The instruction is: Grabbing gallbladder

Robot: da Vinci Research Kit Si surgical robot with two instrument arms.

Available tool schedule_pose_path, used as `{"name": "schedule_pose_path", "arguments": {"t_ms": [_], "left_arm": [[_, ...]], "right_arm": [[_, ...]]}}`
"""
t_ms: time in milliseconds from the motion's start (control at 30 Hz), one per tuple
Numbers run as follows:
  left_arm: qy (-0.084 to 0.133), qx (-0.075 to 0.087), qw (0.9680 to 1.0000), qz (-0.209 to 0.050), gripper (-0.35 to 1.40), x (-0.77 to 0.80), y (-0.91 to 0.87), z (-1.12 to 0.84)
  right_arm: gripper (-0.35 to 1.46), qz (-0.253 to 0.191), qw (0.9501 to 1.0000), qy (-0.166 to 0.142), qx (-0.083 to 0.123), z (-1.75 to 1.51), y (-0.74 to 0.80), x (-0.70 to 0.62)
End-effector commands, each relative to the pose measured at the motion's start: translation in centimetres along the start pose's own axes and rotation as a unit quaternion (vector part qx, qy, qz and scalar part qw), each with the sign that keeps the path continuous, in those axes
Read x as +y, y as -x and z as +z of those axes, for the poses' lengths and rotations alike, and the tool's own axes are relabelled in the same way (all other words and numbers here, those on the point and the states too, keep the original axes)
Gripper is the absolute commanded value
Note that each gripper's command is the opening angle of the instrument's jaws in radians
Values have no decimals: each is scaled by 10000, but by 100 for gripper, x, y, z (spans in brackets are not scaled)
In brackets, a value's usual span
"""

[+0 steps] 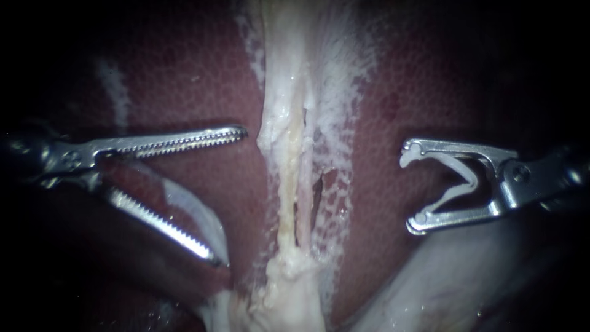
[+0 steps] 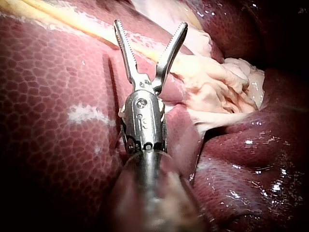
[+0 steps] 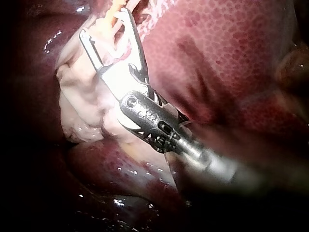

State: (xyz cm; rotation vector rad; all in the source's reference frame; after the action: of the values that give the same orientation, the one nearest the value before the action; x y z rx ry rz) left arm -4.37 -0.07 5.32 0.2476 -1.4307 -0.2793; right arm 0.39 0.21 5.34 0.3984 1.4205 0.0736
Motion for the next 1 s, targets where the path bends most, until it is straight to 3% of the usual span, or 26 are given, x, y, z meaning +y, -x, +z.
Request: {"name": "schedule_pose_path", "arguments": {"t_ms": [33,167,300,467,700,1000], "left_arm": [[-5,-3,10000,0,109,0,1,-1],[38,5,10000,-6,108,1,2,-1],[215,42,9998,-22,109,4,6,-3],[454,77,9986,-271,111,8,7,4],[652,331,9958,-557,111,22,0,21],[932,695,9898,-823,106,38,-15,19]], "right_arm": [[59,1,10000,1,-1,0,0,0],[59,0,10000,0,0,0,0,0],[59,1,10000,0,0,0,0,0],[59,1,10000,0,0,0,0,0],[59,0,10000,0,0,0,0,0],[59,0,10000,1,-1,0,0,0]]}}
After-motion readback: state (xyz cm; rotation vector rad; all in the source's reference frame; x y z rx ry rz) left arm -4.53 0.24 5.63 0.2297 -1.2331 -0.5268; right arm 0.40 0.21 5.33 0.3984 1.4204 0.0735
